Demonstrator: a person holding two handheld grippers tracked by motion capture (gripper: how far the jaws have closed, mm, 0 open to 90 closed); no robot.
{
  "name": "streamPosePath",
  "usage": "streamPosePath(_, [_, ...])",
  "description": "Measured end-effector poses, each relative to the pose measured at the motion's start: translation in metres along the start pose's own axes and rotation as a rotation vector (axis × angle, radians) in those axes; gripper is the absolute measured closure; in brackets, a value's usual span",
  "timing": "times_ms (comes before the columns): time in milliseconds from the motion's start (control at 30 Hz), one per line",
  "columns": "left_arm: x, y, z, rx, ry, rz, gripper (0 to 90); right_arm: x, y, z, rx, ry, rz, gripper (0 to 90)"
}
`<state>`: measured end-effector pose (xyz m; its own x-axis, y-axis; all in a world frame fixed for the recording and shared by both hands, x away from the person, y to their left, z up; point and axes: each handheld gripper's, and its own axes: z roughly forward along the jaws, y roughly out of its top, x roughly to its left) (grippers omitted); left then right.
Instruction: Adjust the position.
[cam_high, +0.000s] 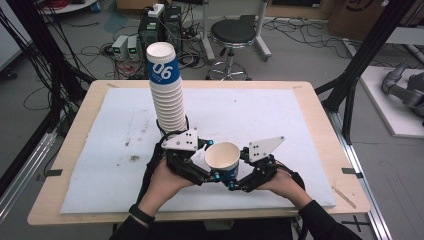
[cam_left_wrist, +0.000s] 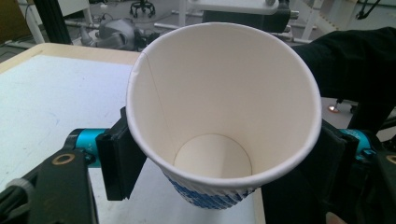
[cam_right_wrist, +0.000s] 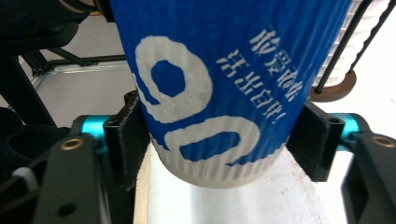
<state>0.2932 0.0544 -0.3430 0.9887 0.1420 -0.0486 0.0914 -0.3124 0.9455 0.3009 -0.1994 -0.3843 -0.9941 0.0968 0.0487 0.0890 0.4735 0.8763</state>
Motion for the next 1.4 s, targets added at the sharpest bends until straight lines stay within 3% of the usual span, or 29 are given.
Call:
streamPosePath(133, [-0.001,0.0,0.0,-0.011,0.004,-0.001,23.2,0.0,0.0,0.002,-0.013,0.005,-0.002,30.6])
streamPosePath(267, [0.0,-0.003,0.0,-0.068,-0.005,-0.023,19.4,-0.001,-0.002,0.001,-0.052,0.01,0.004,30.6])
streamPosePath(367, [0.003,-0.008,0.001,-0.173,-0.047,-0.068,14.7,-0.002,-0.003,0.0,-0.093,0.02,0.019,30.6])
streamPosePath(500, [0.002,-0.01,0.003,-0.247,-0.051,-0.086,13.5,-0.002,-0.002,0.0,-0.131,0.033,0.037,30.6])
streamPosePath(867, [0.001,-0.009,0.008,-0.261,-0.055,-0.087,17.1,0.002,-0.002,0.006,-0.132,0.04,0.038,30.6])
streamPosePath(1400, [0.001,-0.008,0.006,-0.246,-0.043,-0.062,21.9,0.004,-0.004,0.007,-0.178,0.028,0.05,28.0])
